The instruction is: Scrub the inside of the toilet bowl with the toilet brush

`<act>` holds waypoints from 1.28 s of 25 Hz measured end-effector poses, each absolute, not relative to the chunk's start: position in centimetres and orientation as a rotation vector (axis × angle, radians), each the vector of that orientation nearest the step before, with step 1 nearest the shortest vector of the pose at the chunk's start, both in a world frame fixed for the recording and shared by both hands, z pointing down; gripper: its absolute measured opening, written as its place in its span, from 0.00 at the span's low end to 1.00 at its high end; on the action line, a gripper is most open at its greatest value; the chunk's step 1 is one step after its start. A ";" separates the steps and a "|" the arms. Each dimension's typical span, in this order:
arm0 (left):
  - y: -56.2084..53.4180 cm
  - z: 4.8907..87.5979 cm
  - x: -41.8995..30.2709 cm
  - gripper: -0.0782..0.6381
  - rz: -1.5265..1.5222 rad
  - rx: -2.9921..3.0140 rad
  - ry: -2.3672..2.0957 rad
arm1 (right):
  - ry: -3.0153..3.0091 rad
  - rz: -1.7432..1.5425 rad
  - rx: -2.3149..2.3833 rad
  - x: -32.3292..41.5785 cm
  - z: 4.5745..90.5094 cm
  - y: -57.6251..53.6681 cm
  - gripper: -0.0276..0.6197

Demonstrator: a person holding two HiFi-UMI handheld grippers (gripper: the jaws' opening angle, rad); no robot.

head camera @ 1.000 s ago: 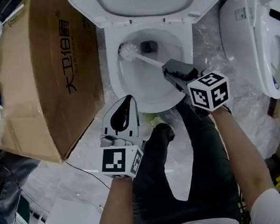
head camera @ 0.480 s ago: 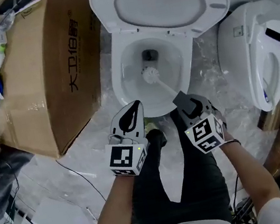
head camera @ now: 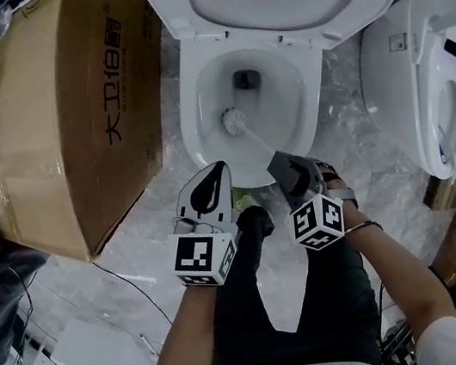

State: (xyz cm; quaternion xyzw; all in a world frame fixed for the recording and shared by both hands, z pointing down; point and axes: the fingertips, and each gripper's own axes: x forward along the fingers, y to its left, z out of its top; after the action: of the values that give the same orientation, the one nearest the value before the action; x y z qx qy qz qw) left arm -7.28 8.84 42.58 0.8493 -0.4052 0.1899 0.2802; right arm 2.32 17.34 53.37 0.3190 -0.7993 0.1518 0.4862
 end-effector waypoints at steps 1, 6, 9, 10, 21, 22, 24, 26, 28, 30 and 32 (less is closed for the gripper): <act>8.7 42.8 -7.3 0.12 0.508 2.279 -1.087 | -1.952 0.374 0.785 2.3 53.7 16.8 0.29; 8.0 43.7 -7.4 0.12 0.493 2.289 -1.094 | -1.972 0.308 0.798 2.7 54.8 13.7 0.29; 7.5 44.1 -7.4 0.12 0.480 2.290 -1.103 | -1.976 0.226 0.788 3.1 55.2 12.2 0.29; 7.3 44.2 -7.3 0.12 0.477 2.293 -1.105 | -1.973 0.191 0.781 3.3 55.4 11.6 0.29; 5.6 44.7 -6.5 0.12 0.441 2.296 -1.112 | -1.877 -0.052 0.673 7.8 55.9 7.1 0.28; 5.4 44.7 -6.4 0.12 0.439 2.297 -1.111 | -1.865 -0.063 0.669 8.5 55.9 6.8 0.28; 5.3 44.6 -6.2 0.12 0.437 2.298 -1.110 | -1.845 -0.074 0.659 9.5 55.8 6.4 0.28; 5.1 44.4 -6.2 0.12 0.436 2.297 -1.108 | -1.827 -0.086 0.645 10.5 55.7 6.4 0.28; 5.0 44.2 -6.1 0.12 0.435 2.297 -1.108 | -1.805 -0.098 0.626 11.5 55.6 6.7 0.28; 4.9 43.9 -6.1 0.12 0.433 2.297 -1.108 | -1.775 -0.102 0.603 12.7 55.6 7.3 0.28; 4.9 43.7 -6.2 0.12 0.432 2.293 -1.109 | -1.745 -0.100 0.577 13.7 55.5 8.1 0.28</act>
State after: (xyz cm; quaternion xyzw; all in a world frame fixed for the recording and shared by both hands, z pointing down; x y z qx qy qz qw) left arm -6.24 4.93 43.67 0.8532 -0.4127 0.1607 0.2756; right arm 13.68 8.14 55.48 0.2497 -0.7543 -0.0431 0.6057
